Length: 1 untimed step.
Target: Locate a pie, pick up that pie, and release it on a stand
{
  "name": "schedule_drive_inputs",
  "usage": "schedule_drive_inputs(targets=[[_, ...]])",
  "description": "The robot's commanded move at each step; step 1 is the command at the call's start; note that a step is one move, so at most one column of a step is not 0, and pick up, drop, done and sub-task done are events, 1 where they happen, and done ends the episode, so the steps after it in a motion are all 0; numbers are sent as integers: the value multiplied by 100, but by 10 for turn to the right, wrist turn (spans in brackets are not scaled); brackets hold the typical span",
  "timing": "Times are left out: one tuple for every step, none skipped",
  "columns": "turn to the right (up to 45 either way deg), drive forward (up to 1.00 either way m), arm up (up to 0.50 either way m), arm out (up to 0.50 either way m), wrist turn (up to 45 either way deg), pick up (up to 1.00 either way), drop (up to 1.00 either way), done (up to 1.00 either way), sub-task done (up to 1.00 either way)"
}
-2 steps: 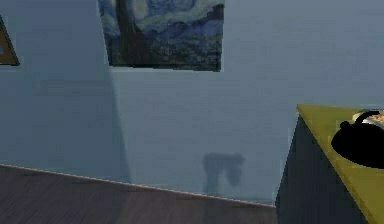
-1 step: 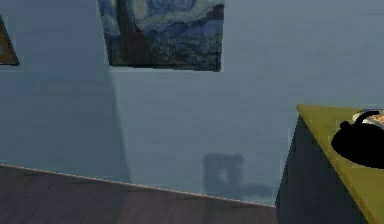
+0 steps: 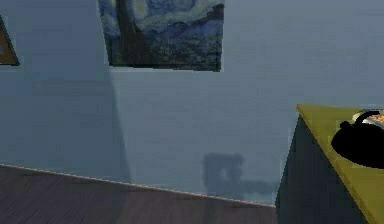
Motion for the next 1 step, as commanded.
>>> schedule_drive_inputs(targets=[[0, 0, 0, 0, -450, 0, 0, 0, 0]])
